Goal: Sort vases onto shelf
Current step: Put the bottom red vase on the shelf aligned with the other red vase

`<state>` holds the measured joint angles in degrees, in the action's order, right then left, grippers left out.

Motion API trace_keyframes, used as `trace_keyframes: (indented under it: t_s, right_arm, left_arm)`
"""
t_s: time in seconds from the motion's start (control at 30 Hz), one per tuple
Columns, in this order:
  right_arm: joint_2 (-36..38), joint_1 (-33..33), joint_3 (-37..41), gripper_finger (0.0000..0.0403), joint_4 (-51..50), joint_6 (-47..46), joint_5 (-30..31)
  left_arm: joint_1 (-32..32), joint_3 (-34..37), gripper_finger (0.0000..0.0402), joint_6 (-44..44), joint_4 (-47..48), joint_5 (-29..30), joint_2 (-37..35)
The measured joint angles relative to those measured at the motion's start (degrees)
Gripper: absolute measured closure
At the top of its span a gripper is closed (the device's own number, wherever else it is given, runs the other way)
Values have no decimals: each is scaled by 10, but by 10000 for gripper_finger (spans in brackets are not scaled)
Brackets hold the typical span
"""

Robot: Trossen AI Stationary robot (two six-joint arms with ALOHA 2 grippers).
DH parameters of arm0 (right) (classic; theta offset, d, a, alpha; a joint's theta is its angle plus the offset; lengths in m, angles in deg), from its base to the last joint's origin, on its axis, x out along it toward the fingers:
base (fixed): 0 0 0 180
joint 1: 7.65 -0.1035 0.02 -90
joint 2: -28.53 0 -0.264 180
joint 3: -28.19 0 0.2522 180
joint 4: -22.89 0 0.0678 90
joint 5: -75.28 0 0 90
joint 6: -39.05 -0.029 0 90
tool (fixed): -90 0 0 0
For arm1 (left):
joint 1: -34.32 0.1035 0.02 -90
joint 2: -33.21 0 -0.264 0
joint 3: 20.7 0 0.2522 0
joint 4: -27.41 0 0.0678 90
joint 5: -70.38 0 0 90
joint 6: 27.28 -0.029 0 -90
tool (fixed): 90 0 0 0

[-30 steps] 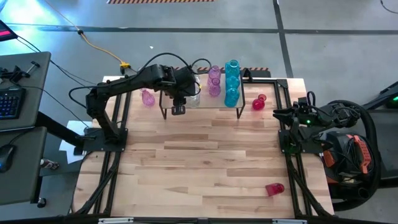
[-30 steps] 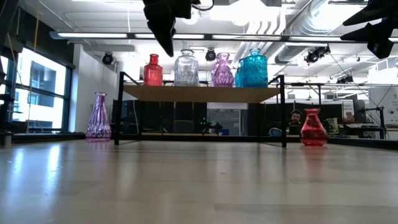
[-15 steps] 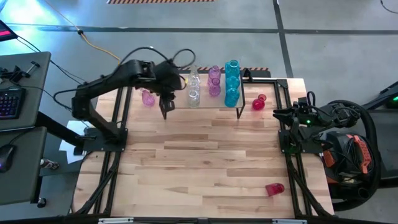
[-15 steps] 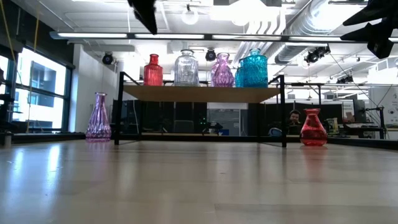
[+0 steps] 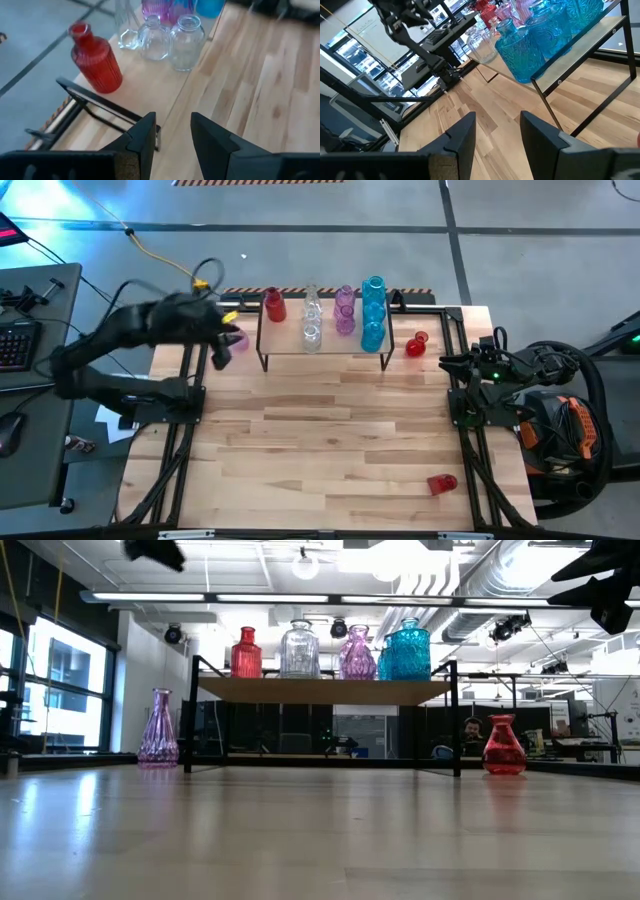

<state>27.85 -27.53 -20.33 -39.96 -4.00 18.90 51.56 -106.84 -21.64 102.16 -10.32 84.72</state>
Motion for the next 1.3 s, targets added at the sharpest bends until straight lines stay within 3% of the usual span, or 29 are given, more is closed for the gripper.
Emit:
trace_keyframes:
  t_s: [0.3,0.57,0.77,1.3]
  right_arm:
    - [0,0,0,267,0,0,0]
    - [0,0,0,267,0,0,0]
    - [0,0,0,267,0,0,0]
    - [0,0,0,267,0,-1,14]
  left_arm:
    - [-37,290,287,69,-222,-62,-279]
    - [-51,427,287,108,-252,-124,-427]
    - [-51,457,287,108,-314,-142,-460]
    - [-51,458,287,96,-313,-131,-456]
